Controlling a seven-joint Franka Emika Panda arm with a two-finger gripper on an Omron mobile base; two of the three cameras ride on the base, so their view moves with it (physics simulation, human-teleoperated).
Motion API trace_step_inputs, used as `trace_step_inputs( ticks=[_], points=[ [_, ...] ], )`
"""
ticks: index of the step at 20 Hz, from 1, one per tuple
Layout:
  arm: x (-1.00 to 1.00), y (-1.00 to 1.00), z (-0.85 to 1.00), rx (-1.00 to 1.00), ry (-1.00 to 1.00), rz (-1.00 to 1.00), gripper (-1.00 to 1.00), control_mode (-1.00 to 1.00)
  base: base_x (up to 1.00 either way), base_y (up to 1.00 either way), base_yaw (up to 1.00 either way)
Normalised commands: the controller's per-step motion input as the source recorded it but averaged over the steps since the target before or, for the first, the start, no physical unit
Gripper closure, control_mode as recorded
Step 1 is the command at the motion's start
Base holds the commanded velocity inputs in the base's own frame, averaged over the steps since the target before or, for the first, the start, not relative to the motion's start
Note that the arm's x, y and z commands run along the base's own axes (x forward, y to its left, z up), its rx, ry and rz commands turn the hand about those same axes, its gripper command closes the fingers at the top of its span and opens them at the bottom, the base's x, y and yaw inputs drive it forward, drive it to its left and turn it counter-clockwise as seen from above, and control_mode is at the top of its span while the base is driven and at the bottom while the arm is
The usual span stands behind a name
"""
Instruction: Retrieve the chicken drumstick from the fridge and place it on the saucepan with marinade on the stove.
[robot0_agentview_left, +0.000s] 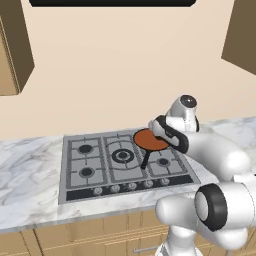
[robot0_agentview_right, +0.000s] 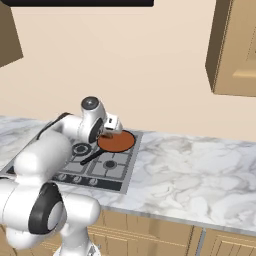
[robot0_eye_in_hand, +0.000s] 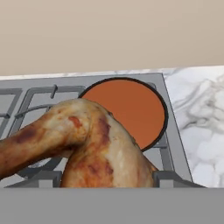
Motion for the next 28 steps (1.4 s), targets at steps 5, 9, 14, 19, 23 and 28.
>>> trace_step_inputs(
  ticks=[5,9,14,19,23,28],
  points=[
    [0.36,0.0,-0.18,0.0,0.0,0.0,1.0,-1.0,0.0,0.0,0.0],
    [0.15,0.0,-0.26,0.0,0.0,0.0,1.0,-1.0,0.0,0.0,0.0],
    [0.14,0.0,-0.3,0.0,0.0,0.0,1.0,-1.0,0.0,0.0,0.0],
    [0.19,0.0,-0.23,0.0,0.0,0.0,1.0,-1.0,0.0,0.0,0.0],
    [0.23,0.0,-0.19,0.0,0.0,0.0,1.0,-1.0,0.0,0.0,0.0],
    [0.29,0.0,-0.18,0.0,0.0,0.0,1.0,-1.0,0.0,0.0,0.0]
  ],
)
